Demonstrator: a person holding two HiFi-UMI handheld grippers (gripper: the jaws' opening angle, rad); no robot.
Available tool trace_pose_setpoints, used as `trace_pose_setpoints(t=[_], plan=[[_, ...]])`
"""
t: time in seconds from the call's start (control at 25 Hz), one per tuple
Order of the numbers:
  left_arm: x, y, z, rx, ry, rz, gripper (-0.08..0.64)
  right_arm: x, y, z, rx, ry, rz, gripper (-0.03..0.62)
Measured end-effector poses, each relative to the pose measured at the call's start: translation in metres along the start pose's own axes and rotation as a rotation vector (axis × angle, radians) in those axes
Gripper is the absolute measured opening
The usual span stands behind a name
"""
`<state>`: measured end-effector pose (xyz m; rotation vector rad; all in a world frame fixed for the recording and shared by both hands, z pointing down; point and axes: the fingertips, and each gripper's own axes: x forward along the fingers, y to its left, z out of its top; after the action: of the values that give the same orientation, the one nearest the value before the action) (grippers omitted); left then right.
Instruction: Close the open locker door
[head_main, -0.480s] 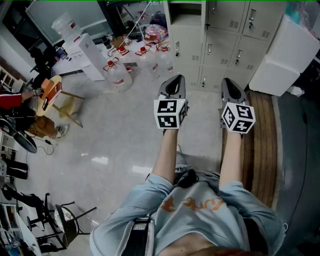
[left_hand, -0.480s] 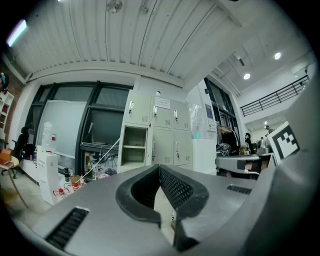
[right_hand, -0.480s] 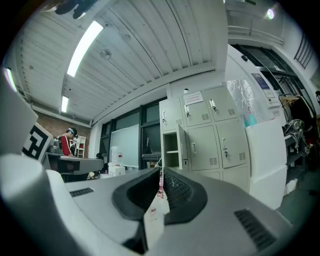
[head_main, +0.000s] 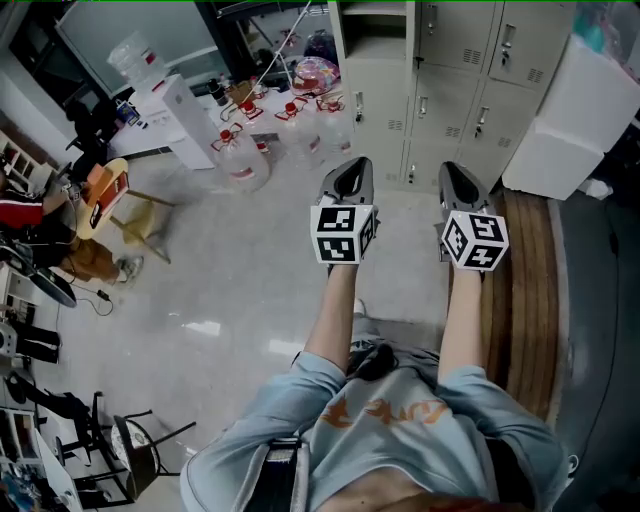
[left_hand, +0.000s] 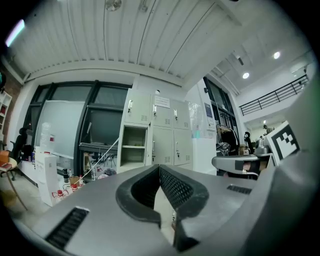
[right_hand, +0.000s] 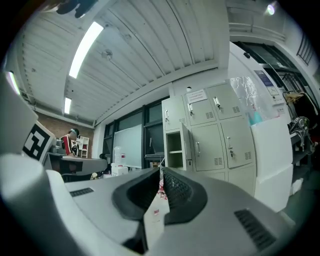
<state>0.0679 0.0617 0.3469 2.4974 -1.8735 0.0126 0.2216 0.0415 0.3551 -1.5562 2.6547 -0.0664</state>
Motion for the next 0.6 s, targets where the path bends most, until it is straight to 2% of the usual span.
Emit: trace_pose_setpoints(t=[0.6], plan=[[0.041, 0.009, 0.001, -0.005, 0.013, -0.013, 0.021, 0.039, -0.022, -0.003, 0.075, -0.02, 0.029, 0.044]])
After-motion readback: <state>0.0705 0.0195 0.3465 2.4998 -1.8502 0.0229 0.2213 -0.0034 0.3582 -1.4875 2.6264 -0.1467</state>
